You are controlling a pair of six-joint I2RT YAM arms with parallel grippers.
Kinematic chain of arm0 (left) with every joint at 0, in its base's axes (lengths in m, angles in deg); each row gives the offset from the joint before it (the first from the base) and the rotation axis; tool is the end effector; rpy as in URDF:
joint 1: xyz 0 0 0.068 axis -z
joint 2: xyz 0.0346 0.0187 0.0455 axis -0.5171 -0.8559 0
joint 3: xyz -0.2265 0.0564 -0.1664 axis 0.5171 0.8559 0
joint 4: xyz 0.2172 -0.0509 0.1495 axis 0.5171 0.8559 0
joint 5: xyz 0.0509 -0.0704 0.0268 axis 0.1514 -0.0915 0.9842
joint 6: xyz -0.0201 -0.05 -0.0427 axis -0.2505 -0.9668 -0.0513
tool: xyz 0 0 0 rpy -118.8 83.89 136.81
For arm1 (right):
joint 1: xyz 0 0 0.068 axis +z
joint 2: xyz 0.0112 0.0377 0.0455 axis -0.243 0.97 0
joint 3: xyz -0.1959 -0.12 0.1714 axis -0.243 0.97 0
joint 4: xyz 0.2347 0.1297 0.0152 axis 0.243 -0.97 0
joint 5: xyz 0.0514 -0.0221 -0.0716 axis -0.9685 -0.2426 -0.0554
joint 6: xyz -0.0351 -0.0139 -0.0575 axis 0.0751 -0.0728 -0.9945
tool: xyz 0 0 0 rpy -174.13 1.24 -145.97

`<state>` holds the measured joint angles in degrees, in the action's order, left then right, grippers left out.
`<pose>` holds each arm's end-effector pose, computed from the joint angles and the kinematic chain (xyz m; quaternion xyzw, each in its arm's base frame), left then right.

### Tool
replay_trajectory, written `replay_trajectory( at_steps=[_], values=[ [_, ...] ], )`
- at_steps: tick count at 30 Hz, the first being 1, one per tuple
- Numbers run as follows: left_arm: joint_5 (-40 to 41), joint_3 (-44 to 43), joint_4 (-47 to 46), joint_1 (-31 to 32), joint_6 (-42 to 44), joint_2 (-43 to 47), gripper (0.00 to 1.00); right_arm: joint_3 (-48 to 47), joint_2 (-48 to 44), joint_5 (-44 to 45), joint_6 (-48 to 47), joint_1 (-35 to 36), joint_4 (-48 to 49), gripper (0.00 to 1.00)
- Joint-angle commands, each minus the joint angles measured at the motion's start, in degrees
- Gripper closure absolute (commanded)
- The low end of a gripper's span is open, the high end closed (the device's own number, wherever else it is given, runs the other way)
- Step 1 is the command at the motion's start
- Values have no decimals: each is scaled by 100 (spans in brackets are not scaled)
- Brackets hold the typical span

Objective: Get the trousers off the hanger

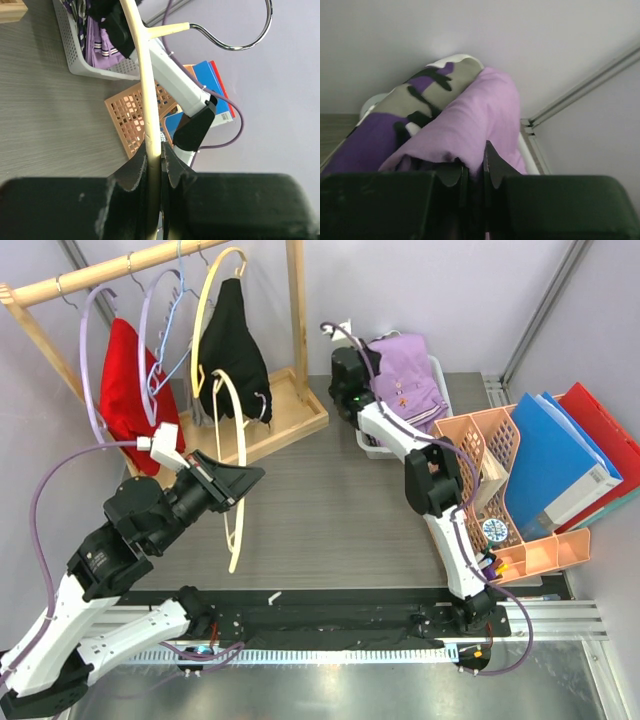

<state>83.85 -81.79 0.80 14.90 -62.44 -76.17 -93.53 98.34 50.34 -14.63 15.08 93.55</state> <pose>0.0973 -0.0863 0.4479 -0.1394 0.7256 -0.4860 0.4668 0.5345 0.2455 0.3023 -0.0415 0.6992 -0.3536 0.6200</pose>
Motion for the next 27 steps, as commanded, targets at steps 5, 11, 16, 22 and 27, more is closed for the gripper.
replay_trajectory(
  at_steps=[5,11,16,22,27],
  values=[
    [9,192,-203,-34,-163,147,100,-598,-260,-59,1436,65,-1214,54],
    [35,262,-212,-34,-181,235,100,-369,-875,-253,2438,126,-2391,27],
    [237,228,-168,-25,-120,323,100,253,-1473,-191,2859,319,-2938,1],
    [255,113,-133,-34,-154,349,100,370,-2045,-876,3712,548,-4413,1],
    [299,174,-124,-34,-286,420,100,166,-2412,-1998,4916,811,-6189,0]
  ],
)
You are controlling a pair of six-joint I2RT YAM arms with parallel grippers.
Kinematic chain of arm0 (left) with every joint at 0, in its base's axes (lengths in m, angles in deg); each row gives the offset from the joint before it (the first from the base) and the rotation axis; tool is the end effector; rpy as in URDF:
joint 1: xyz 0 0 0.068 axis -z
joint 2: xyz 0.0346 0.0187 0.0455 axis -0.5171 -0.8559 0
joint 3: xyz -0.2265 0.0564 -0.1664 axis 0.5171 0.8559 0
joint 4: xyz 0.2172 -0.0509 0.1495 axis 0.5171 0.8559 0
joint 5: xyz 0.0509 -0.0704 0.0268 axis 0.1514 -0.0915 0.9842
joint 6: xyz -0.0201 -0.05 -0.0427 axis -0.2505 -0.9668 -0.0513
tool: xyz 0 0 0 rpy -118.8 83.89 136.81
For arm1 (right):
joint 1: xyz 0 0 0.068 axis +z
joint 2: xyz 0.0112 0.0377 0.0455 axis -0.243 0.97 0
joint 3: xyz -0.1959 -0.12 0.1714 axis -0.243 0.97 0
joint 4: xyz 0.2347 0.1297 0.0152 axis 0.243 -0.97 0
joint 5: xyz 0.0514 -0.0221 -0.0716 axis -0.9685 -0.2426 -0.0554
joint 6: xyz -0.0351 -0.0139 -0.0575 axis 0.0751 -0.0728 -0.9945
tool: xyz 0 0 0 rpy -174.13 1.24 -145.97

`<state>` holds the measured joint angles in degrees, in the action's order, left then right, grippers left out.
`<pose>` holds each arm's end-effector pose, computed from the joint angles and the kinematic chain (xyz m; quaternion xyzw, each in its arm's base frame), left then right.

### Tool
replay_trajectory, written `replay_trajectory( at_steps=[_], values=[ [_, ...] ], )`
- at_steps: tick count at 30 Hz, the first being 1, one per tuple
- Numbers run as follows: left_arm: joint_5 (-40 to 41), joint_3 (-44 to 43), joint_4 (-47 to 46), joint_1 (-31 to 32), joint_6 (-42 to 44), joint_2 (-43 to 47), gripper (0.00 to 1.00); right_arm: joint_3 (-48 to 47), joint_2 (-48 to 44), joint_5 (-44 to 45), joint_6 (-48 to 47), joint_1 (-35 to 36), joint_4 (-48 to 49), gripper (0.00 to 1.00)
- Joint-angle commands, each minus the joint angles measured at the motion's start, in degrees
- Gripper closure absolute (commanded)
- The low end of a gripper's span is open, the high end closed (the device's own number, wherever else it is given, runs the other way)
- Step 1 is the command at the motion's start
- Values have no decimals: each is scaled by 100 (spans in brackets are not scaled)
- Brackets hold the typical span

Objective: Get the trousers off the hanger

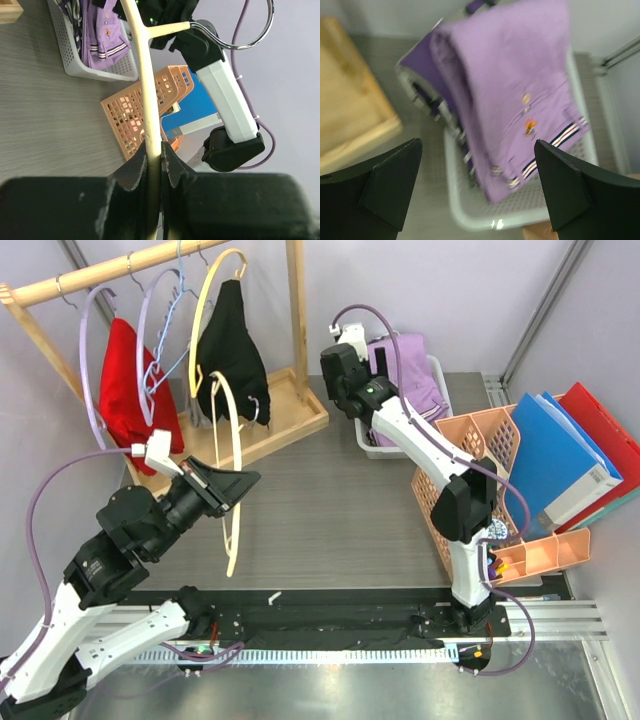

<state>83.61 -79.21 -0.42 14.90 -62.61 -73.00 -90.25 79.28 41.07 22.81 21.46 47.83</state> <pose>0.0896 -0.0786 0.4418 -0.1391 0.7149 -0.4975 0.4712 0.4290 0.2569 0.3721 -0.0287 0.8136 -0.1622 0.5577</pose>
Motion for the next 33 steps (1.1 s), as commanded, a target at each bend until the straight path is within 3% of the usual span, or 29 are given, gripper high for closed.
replay_trajectory(
  at_steps=[1,4,7,10,13,17,20,26,29,30,33],
  values=[
    [349,-66,-11,-25,-278,103,100,-21,-639,-1458,1356,243,-1714,0],
    [446,74,-124,-25,-401,164,100,856,-1367,-3163,1998,279,-1750,0],
    [586,163,-256,-25,-463,129,100,2165,-2237,-5122,2456,367,-963,0],
    [683,171,-388,-25,-463,-29,100,3431,-3140,-6344,2886,551,-259,0],
    [701,189,-625,-25,-463,-213,100,4399,-3941,-7163,3202,788,112,0],
    [683,224,-977,-25,-506,-538,100,5313,-4890,-7481,3607,1333,718,0],
    [578,250,-1302,-25,-559,-767,100,5981,-5734,-7142,4089,1886,1815,2],
    [508,522,-1952,-25,-945,-952,100,7072,-6335,-6289,4821,2520,4259,19],
    [543,540,-2059,-25,-1042,-996,100,7056,-6222,-5455,4664,2915,4412,27],
    [551,532,-2085,-25,-1043,-1005,100,6864,-6073,-4930,4445,3046,4298,36],
    [622,549,-2129,-25,-1043,-1005,100,6162,-5800,-3725,3900,3723,3402,43]
  ],
)
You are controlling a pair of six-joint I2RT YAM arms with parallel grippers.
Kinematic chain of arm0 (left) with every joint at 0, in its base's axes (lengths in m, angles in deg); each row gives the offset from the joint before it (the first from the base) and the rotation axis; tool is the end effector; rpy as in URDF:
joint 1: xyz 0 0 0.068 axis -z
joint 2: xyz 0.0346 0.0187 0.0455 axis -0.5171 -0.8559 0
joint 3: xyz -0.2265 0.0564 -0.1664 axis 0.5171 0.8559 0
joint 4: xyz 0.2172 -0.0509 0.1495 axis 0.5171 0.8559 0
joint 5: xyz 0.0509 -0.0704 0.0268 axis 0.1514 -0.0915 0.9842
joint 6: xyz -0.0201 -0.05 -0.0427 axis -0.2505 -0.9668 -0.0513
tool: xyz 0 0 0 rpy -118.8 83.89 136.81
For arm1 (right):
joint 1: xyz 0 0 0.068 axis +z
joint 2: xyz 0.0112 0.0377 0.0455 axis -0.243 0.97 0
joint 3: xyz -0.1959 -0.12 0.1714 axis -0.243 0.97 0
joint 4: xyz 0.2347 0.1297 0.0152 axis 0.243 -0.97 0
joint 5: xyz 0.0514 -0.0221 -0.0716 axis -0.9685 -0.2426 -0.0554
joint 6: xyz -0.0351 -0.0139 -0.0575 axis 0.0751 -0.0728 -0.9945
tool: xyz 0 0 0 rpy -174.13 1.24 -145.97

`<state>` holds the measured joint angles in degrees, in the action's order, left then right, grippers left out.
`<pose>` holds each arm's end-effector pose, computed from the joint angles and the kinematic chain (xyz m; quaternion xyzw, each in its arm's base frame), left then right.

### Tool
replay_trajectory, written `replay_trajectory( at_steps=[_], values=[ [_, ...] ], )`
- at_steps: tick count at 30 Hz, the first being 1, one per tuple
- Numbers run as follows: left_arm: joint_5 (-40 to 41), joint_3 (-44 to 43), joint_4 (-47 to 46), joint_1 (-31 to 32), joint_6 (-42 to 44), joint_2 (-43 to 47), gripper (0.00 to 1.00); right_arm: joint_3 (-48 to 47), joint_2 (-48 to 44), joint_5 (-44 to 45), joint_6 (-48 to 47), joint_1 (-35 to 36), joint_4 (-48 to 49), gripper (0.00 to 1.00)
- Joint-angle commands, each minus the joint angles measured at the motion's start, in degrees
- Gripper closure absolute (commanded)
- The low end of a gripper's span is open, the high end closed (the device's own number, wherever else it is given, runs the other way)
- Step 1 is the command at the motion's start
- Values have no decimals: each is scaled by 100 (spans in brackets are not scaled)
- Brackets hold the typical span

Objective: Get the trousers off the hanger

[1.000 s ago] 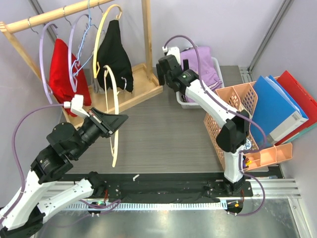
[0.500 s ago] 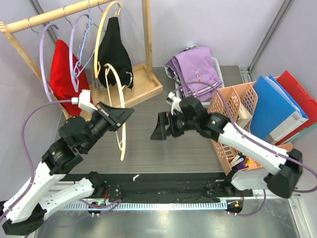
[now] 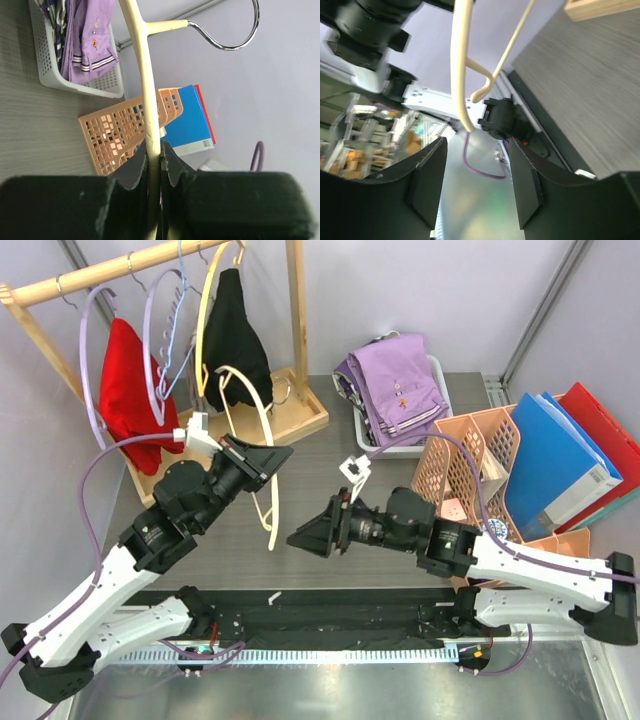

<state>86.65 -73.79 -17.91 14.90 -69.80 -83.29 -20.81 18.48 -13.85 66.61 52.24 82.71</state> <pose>0.1415 -0.1283 0.4240 -0.2006 0.6891 -0.5236 0.4592 0.0943 0.2356 0.3672 -0.1750 0.6962 0.6086 0.3380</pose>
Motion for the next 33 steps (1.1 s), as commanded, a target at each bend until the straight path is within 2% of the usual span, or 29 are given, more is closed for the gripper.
replay_trajectory(
  at_steps=[1,6,8,12,16,21,24,27,30,31,33],
  values=[
    [327,16,-389,-25,-332,33,100,-950,482,2590,-830,847,-462,42],
    [458,113,-415,-25,-385,112,100,-1776,1089,4002,-1562,1849,-905,35],
    [494,113,-407,-25,-385,130,100,-2040,1491,4597,-1843,2044,-1177,33],
    [485,16,-292,-25,-332,156,100,-2832,2100,5690,-2352,2396,-1749,36],
    [494,7,-301,-25,-332,236,100,-3219,2540,6113,-2810,2475,-1951,42],
    [485,-10,-231,-25,-332,359,100,-3246,2812,6561,-3495,2466,-1583,57],
    [494,-2,-170,-25,-367,411,100,-3263,2892,6562,-3776,2475,-1249,62],
    [459,16,-134,-25,-376,447,100,-3272,2909,6483,-3918,2475,-1090,73],
    [398,42,-125,-25,-394,490,100,-3325,2883,6474,-3936,2466,-1133,89],
    [371,60,-117,-25,-385,491,100,-3334,2848,6457,-3875,2466,-1186,99],
    [222,78,-134,-25,-333,526,100,-3404,2804,6430,-3735,2466,-1527,99]
  ],
)
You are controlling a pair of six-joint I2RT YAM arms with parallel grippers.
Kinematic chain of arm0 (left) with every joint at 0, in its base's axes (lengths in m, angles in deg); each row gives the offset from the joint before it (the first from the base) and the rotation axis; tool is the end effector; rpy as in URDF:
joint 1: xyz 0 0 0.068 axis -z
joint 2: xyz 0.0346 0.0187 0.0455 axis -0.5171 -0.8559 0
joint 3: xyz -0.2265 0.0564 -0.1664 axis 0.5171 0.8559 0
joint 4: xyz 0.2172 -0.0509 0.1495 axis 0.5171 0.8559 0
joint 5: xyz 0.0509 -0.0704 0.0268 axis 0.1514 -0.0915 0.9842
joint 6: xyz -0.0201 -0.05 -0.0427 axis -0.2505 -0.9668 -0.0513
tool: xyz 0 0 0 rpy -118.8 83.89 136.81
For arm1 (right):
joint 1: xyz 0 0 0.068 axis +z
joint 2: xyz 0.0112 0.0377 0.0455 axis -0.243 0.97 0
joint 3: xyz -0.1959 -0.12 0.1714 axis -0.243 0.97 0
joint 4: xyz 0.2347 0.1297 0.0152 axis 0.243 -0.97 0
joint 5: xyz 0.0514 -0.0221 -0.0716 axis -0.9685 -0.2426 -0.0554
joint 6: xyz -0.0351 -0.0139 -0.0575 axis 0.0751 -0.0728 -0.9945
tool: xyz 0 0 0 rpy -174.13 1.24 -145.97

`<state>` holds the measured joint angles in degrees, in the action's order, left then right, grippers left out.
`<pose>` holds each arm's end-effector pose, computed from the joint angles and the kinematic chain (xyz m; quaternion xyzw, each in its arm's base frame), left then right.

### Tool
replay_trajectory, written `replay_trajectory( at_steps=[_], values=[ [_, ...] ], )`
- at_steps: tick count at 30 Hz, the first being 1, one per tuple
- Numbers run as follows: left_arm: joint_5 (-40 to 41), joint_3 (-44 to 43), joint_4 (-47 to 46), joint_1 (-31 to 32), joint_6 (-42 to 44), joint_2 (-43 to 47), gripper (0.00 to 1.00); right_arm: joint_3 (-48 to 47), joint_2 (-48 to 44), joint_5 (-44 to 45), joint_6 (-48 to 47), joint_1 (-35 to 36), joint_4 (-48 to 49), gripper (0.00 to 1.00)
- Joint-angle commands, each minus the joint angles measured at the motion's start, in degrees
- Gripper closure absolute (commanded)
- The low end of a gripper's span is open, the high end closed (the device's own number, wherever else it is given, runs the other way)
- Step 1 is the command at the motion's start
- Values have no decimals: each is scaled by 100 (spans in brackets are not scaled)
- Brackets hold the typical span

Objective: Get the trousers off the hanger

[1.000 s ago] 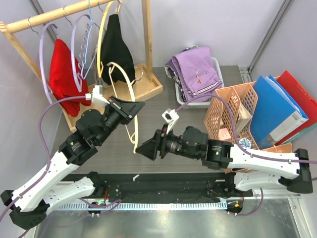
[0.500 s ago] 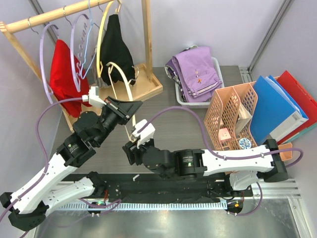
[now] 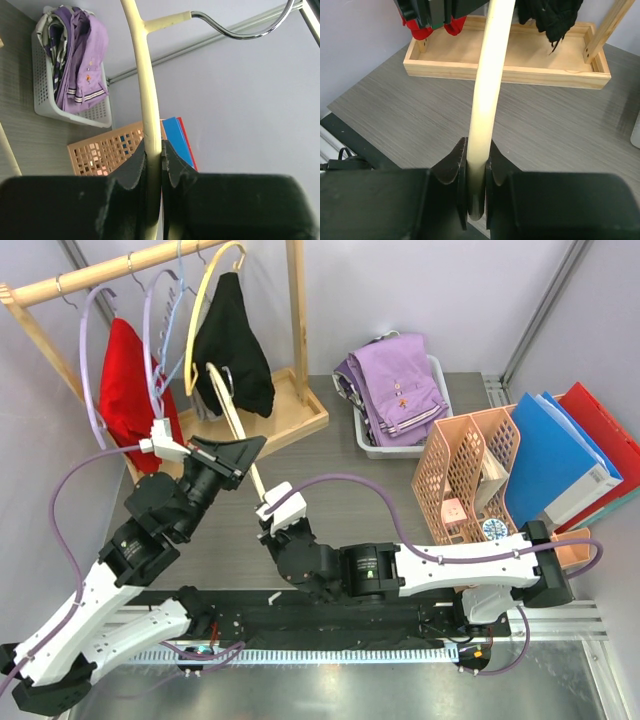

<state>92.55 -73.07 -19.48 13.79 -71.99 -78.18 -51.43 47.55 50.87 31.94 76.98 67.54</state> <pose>0.1277 -0.1016 0.4370 -0.2529 0.6337 -0.5366 0.4965 0.0396 0.3581 0.3956 -0.2284 0.7226 0.1861 0.6253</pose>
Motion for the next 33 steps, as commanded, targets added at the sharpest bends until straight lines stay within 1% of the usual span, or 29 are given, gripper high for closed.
replay_trajectory(
  at_steps=[1,3,4,5,6,7,10,14,15,16,18,21,23,27,30,31,32,33],
  values=[
    [-430,32,14,78,-96,32,92,-368,-147,-94,-206,1,-143,99],
    [-483,41,84,86,-87,67,71,-369,-348,-331,57,10,-485,99],
    [-553,49,111,86,-96,102,53,-351,-445,-384,145,10,-609,99],
    [-597,76,172,86,-88,120,44,-290,-646,-489,311,18,-697,99],
    [-658,93,199,86,-79,137,38,-272,-744,-525,374,19,-916,99],
    [-754,119,234,86,-53,190,27,-289,-840,-569,453,10,-1057,99],
    [-931,199,339,86,-17,278,17,-280,-1306,-709,778,10,-1637,99],
    [-1116,234,620,86,132,549,13,-272,-1834,-938,1279,1,-2445,99],
    [-1107,208,708,86,176,594,13,-272,-2017,-1034,1515,10,-2847,99],
    [-1098,199,865,86,220,655,13,-246,-2097,-1087,1647,1,-3043,99],
    [-985,112,1085,86,369,822,13,-193,-2299,-1140,2050,1,-3586,99],
    [-773,-38,1699,86,624,1025,12,-96,-2651,-1141,2551,1,-4343,99],
    [-668,-100,1912,86,729,1121,12,-17,-2827,-878,2825,1,-4922,99],
    [-343,-144,2465,86,923,1428,12,308,-3100,-359,3195,1,-5102,99],
    [-202,-118,2676,78,993,1587,12,300,-3004,430,3021,-8,-4952,99],
    [-167,-118,2738,86,1002,1614,12,195,-2908,685,2855,-17,-4952,99],
    [-149,-118,2800,86,1011,1640,12,107,-2724,1166,2714,-34,-4900,99],
    [-132,-118,2905,86,1029,1658,12,19,-2618,1345,2530,-130,-4812,99]
  ],
)
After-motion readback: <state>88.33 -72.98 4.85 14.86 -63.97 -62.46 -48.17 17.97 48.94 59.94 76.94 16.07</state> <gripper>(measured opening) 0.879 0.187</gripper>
